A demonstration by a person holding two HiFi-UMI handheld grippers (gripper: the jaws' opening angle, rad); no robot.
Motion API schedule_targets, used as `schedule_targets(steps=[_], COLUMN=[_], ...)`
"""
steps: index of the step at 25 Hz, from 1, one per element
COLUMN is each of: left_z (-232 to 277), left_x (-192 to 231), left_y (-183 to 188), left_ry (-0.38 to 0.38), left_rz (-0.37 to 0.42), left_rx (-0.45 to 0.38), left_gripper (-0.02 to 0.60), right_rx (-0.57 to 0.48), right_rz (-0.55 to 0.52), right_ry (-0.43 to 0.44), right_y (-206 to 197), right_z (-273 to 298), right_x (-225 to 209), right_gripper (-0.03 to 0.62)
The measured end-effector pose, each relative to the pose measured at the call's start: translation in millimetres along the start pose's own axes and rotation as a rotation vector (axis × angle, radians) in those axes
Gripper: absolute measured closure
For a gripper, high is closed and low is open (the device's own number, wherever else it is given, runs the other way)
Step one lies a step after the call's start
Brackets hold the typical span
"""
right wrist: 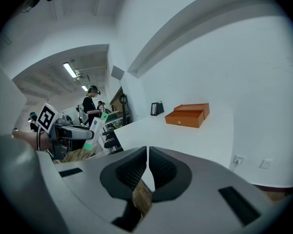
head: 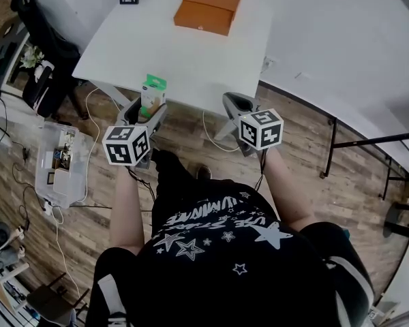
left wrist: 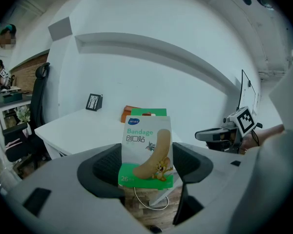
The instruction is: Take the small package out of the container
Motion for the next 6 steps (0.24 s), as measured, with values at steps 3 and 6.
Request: schedule_targets(steps=[3,6], left_z=[2.4,6.8], left_x=[-0.7,-1.0], left_y=[-1.4,3.1], left_ry=[0.005,0.007], left_rz=[0.001,0.003], left_rx=[-0.001,-0.007], left_gripper=[0.229,0.229], right_rx=[0.004,-0.002], right_rz=[-0.005,-0.010], right_ry=[0.006,0.005], right_y=[-1.7,2.9], right_z=[2.9,5.3], right_x=[-1.9,-6.3], right_gripper=[0.544,0.544])
Point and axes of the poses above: the fingertips, and each gripper's own axes: z forward along the fingers, x to its left, y out of its top, the point moved 1 cm from there along -z, backward along the fingers, and after that the axes turned 4 degrees about x, right-handed, at the moved point
